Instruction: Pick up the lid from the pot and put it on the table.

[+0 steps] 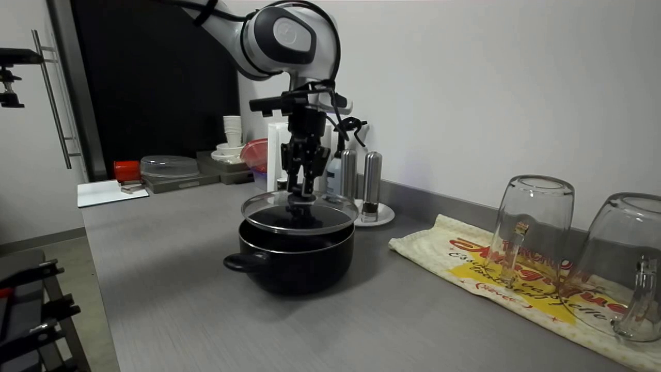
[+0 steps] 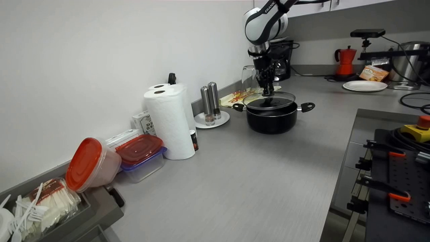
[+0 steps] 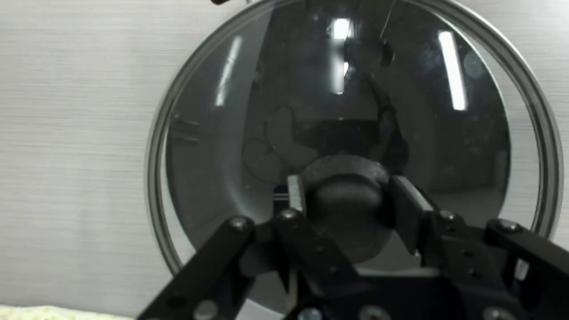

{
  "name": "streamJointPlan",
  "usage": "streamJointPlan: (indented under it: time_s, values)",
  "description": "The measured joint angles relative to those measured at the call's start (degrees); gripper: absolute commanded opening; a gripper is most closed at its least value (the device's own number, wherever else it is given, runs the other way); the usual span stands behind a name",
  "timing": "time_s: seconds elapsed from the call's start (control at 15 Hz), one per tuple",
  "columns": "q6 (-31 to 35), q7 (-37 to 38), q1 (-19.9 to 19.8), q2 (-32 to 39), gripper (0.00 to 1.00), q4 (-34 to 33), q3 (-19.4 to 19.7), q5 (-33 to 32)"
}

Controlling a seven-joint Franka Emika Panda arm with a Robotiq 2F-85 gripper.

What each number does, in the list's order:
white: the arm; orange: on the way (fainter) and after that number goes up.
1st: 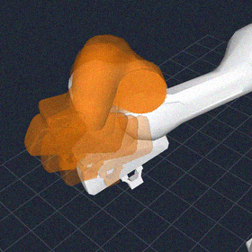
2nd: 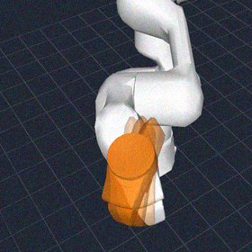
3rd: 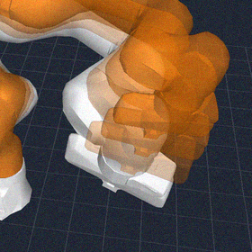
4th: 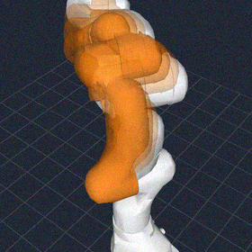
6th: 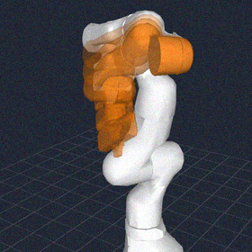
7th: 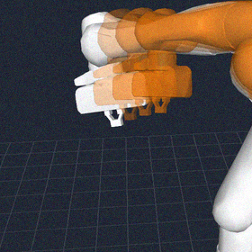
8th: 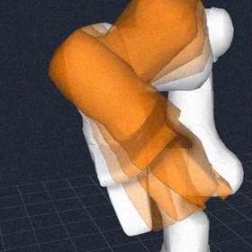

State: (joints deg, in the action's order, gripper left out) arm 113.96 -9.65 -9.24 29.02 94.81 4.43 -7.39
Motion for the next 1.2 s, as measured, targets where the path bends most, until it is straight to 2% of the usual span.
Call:
streamJointPlan:
  time_s: [0.33, 0.6, 1.2]
  values:
    - [-0.79, -3.44, 0.53, -5.42, 0.24, -2.38, -1.55, 0.01]
    - [-2.52, -6.86, 2.21, -9.69, 0.24, -2.38, -4.37, 0.93]
    - [-4.73, -12.15, 11.15, -15.09, 0.24, 4.68, -13.06, 5.49]
